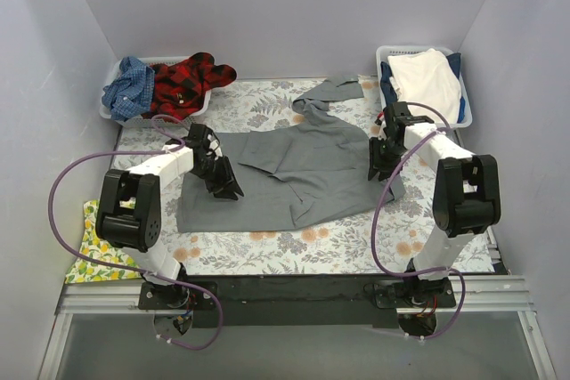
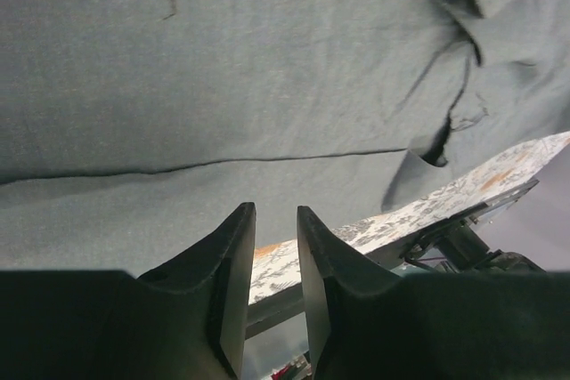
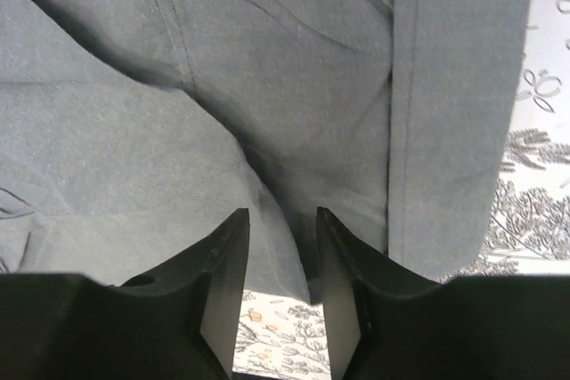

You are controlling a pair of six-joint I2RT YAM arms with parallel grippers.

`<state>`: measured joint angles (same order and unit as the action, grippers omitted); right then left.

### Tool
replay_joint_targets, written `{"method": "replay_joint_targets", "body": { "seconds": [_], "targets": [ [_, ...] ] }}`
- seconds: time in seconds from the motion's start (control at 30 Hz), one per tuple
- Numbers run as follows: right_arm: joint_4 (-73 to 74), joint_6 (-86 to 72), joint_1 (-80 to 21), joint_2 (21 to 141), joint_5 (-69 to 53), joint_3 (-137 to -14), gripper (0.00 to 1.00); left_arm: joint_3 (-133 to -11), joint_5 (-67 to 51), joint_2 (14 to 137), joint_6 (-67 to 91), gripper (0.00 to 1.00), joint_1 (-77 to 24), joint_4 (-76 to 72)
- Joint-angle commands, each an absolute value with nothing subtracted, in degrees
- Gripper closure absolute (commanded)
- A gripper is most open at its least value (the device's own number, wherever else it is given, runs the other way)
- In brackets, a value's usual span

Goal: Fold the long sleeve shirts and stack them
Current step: Fold the shirt

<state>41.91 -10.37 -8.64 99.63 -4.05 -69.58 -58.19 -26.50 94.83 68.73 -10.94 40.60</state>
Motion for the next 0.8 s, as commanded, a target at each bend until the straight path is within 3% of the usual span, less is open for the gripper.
{"method": "replay_joint_targets", "body": {
  "seconds": [0.0,0.13,0.33,0.77],
  "targets": [
    [40.78,-9.84,-8.70,100.99,-7.64,-71.19,0.59,-56.43,-24.87,96.41,68.03,0.75,-10.90,41.92],
    [41.57,-9.84,-8.70,100.02,-8.26,-69.00,0.70,-55.37,-24.61,98.17,68.38,0.76,-10.90,41.57],
    [43.77,-10.28,-8.61,95.98,-6.33,-66.36,0.99,-54.67,-23.91,100.54,69.26,0.76,-10.90,41.22],
    [53.26,-10.11,-5.19,83.33,-2.90,-60.56,0.99,-53.53,-21.45,104.24,71.19,0.78,-10.90,41.57]
  ]
}}
